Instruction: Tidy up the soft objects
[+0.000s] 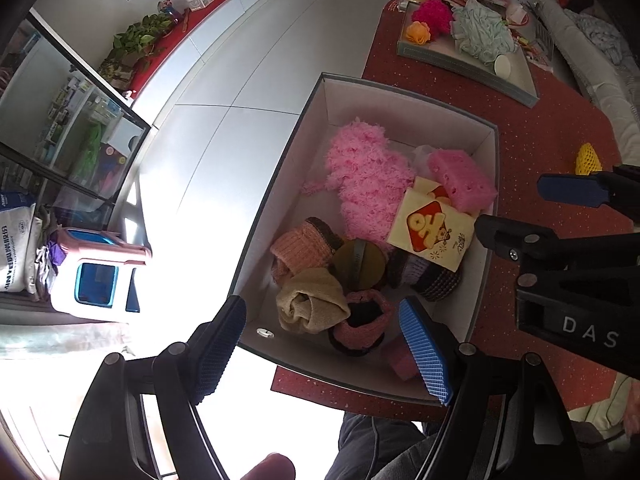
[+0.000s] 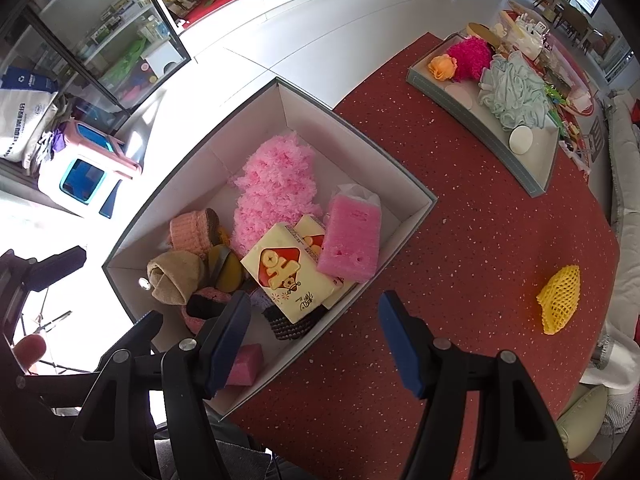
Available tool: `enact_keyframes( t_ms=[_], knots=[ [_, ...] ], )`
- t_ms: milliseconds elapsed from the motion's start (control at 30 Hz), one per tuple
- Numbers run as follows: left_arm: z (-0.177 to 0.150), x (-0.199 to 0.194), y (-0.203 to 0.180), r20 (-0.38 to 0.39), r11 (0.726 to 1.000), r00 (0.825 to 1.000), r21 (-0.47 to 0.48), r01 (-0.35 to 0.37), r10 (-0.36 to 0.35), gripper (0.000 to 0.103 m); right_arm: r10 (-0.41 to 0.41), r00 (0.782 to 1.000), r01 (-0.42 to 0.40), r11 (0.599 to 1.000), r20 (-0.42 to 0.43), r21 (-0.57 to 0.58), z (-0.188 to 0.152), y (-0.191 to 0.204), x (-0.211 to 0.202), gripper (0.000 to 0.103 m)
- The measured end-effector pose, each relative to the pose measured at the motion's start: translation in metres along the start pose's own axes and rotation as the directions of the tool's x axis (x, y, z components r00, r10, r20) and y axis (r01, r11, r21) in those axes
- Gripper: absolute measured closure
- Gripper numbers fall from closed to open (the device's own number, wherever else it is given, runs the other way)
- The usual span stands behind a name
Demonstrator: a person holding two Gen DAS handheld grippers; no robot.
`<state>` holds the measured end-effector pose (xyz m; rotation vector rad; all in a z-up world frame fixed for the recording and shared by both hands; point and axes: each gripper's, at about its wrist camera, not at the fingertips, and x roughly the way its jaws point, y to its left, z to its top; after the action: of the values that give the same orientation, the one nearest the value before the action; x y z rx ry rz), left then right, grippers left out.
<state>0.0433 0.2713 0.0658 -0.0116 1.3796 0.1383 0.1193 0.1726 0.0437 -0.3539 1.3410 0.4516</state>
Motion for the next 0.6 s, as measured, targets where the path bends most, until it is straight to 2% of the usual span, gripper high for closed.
enact_keyframes(
  t_ms=[167,600],
  knots=[
    [-0.0002,-0.0053,-0.0014,0.005,0.999,0.999,0.005,0.046,-0.046,0.023,-0.002,1.0,0.002,1.0,-0.002,0.002,0.0002,0.0003,0.0001,0.033],
    [-0.0011,-0.0084,-0.0048,-0.001,0.997,0.998,0.034,0.067,-0.067,0.023,0.0,1.0,0.0,1.0,0.0,-0.002,0.0012,0.001,-0.0007,0.033]
  ],
)
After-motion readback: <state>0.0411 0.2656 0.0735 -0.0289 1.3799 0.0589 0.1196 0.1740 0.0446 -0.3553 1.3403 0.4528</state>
